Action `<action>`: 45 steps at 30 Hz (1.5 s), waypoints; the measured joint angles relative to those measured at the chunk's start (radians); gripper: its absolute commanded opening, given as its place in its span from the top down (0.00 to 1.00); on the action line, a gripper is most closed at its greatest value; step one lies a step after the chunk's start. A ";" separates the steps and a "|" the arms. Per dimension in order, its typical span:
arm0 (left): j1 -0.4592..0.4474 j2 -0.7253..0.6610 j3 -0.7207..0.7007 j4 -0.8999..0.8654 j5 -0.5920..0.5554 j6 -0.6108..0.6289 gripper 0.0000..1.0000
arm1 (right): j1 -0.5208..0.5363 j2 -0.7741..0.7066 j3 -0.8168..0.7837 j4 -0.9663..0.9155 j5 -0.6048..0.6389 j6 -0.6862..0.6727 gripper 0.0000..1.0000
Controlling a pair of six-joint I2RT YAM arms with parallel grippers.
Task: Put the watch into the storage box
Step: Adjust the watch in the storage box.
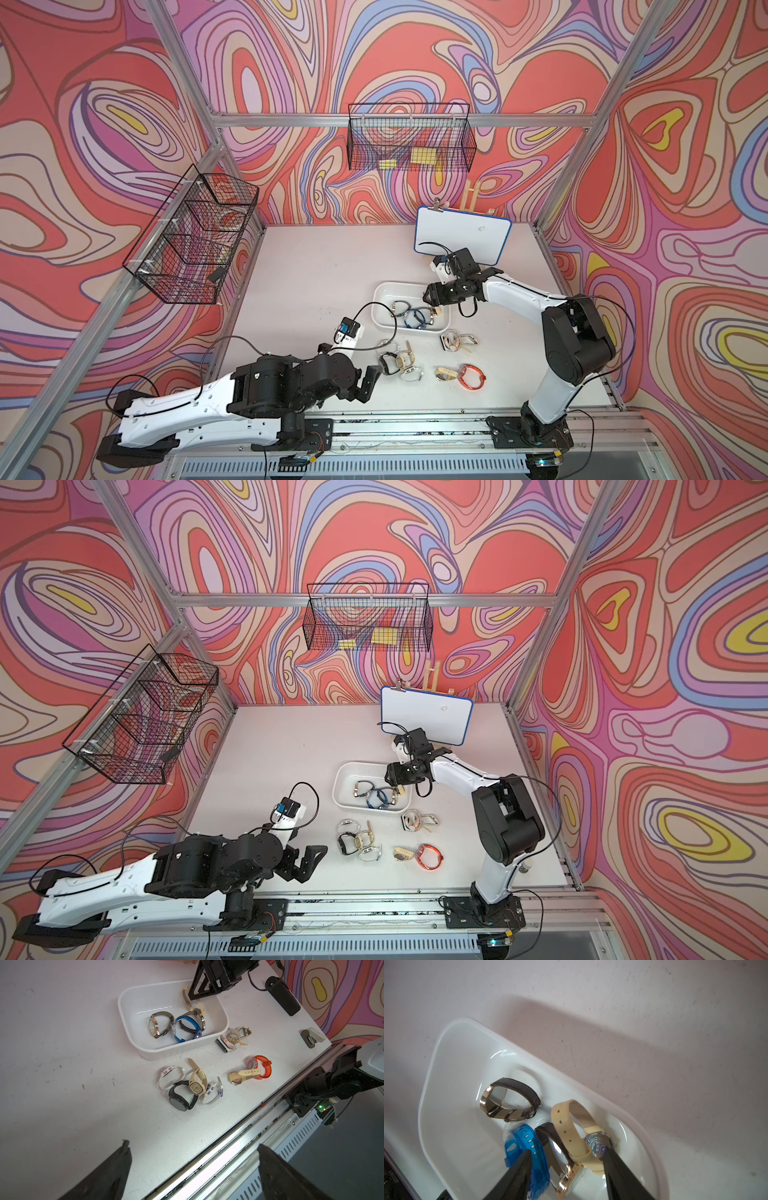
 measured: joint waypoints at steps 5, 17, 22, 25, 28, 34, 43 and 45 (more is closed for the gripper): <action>0.000 0.000 -0.004 0.000 0.000 0.000 0.00 | 0.000 0.000 0.000 -0.005 0.024 -0.020 0.47; 0.000 0.007 -0.011 0.000 0.000 0.000 0.01 | 0.000 0.077 0.054 -0.021 0.029 -0.065 0.64; 0.000 0.011 -0.011 0.000 0.000 0.001 0.00 | 0.000 0.078 0.064 -0.021 0.008 -0.074 0.83; 0.000 0.011 -0.011 0.000 0.000 0.003 0.00 | 0.000 0.078 0.064 -0.020 -0.014 -0.077 1.00; 0.000 0.008 -0.011 0.000 -0.002 0.004 0.00 | 0.000 0.078 0.064 -0.021 -0.034 -0.073 1.00; 0.000 -0.014 -0.026 0.000 -0.009 0.003 0.00 | 0.006 0.077 0.064 -0.023 -0.049 -0.063 1.00; 0.000 -0.044 -0.043 0.000 -0.021 0.000 0.00 | 0.070 0.090 0.214 -0.183 0.051 -0.036 1.00; 0.000 -0.044 -0.043 0.000 -0.022 0.000 0.00 | 0.088 0.117 0.274 -0.223 0.095 -0.031 1.00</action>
